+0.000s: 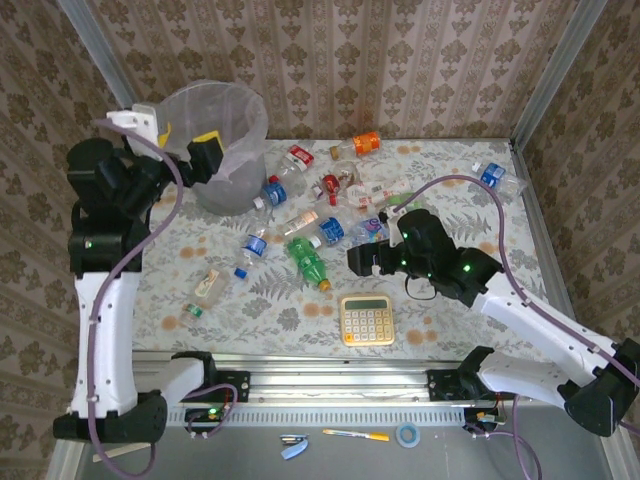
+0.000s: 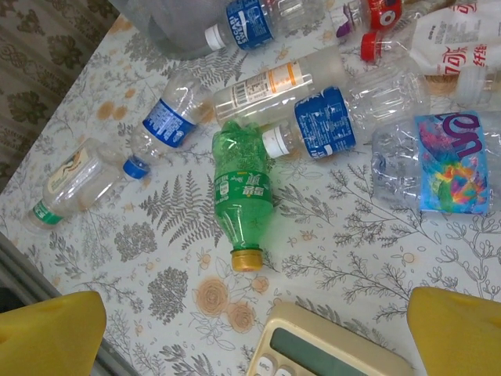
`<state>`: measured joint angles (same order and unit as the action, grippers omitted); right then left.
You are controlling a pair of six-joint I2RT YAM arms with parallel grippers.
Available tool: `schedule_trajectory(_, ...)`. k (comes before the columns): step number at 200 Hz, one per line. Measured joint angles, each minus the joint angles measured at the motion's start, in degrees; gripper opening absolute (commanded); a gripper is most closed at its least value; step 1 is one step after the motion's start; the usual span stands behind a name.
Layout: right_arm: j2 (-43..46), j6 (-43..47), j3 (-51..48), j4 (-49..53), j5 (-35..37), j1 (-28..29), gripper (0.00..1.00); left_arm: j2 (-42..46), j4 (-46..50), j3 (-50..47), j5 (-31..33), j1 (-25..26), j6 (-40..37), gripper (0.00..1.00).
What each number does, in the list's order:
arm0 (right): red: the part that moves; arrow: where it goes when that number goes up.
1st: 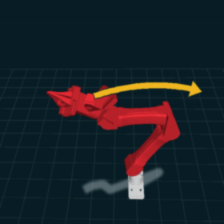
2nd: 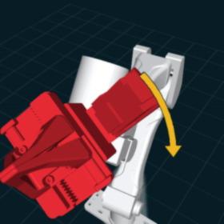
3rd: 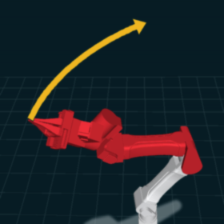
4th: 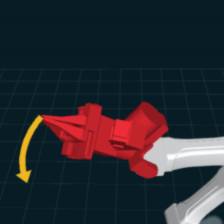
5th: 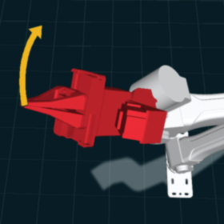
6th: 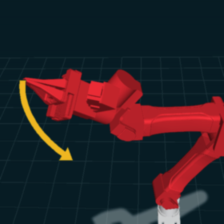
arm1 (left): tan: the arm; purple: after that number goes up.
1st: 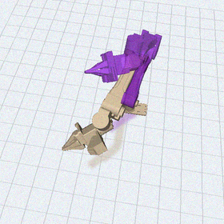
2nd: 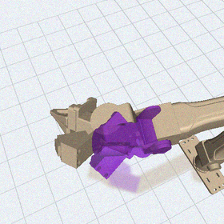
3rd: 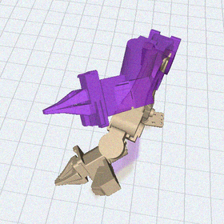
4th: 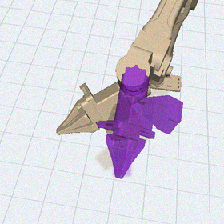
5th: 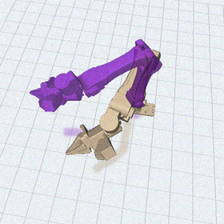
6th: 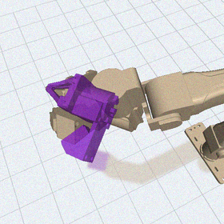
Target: Throw the plastic bottles in the bin
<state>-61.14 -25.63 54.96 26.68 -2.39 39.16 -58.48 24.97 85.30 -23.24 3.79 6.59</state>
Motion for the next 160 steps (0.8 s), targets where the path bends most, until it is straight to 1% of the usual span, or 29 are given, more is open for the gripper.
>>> schedule_trajectory(42, -4.28, 0.35, 0.31, -1.11, -2.64, -1.33, 1.00, 6.97, 2.93, -3.87, -0.33, 0.31, 0.09, 1.00)
schedule_trajectory(76, -9.46, 1.09, 2.93, -1.25, -4.66, -1.88, 1.00, 11.32, 4.07, -8.11, -0.33, 0.31, 1.11, 1.00)
schedule_trajectory(160, -21.11, 3.02, 10.45, -2.40, -8.98, -2.27, 1.00, 17.64, 7.26, -12.39, -0.37, 0.33, 3.98, 1.00)
